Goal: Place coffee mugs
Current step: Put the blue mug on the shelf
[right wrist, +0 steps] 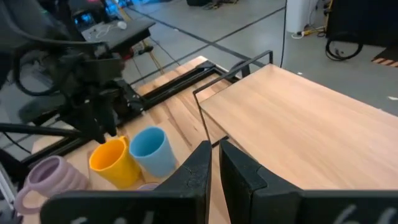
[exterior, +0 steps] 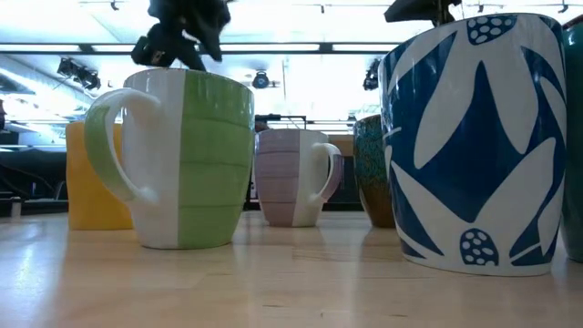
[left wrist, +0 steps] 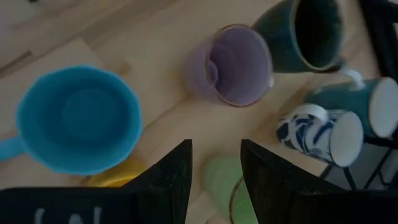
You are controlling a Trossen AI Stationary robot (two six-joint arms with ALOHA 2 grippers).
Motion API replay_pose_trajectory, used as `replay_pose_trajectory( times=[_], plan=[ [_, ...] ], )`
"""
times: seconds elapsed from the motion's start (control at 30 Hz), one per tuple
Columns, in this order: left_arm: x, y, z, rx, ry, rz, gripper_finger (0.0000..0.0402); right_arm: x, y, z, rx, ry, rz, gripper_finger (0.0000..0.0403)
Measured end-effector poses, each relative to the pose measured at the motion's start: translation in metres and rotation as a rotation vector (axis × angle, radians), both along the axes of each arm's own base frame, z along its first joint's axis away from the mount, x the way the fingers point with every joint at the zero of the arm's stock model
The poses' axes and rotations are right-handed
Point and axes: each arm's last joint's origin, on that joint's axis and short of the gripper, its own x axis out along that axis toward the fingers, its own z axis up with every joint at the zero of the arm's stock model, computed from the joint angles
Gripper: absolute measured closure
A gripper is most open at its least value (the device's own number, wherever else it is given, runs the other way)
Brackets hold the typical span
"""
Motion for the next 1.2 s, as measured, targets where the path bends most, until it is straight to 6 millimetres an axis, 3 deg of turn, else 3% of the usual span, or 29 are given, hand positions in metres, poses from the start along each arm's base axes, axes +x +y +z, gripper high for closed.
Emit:
replay_pose_trajectory(
  times=[0.3, 0.47, 0.57, 0.87, 1.2],
  plan=[
    [0.017, 0.005, -0.025, -0.051, 0.126, 0.028, 0.0260, 0.012, 0.017, 0.016, -0.062, 0.002, 0.034, 0.0365],
    [0.030, -0.003, -0.008, 0.008, 0.153, 0.021, 0.0260, 0.014, 0.025, 0.021, -0.094, 0.001, 0.042, 0.0365],
    [0.036, 0.000, -0.009, 0.077, 0.236, 0.010, 0.0260, 0.015, 0.027, 0.022, -0.102, -0.002, 0.046, 0.0365],
    [0.051, 0.022, -0.043, 0.052, 0.413, 0.012, 0.0260, 0.015, 0.027, 0.023, -0.106, -0.005, 0.047, 0.0365],
    [0.060, 0.026, -0.065, 0.022, 0.473, -0.007, 0.0260, 0.015, 0.027, 0.024, -0.119, -0.018, 0.051, 0.0365]
  ],
)
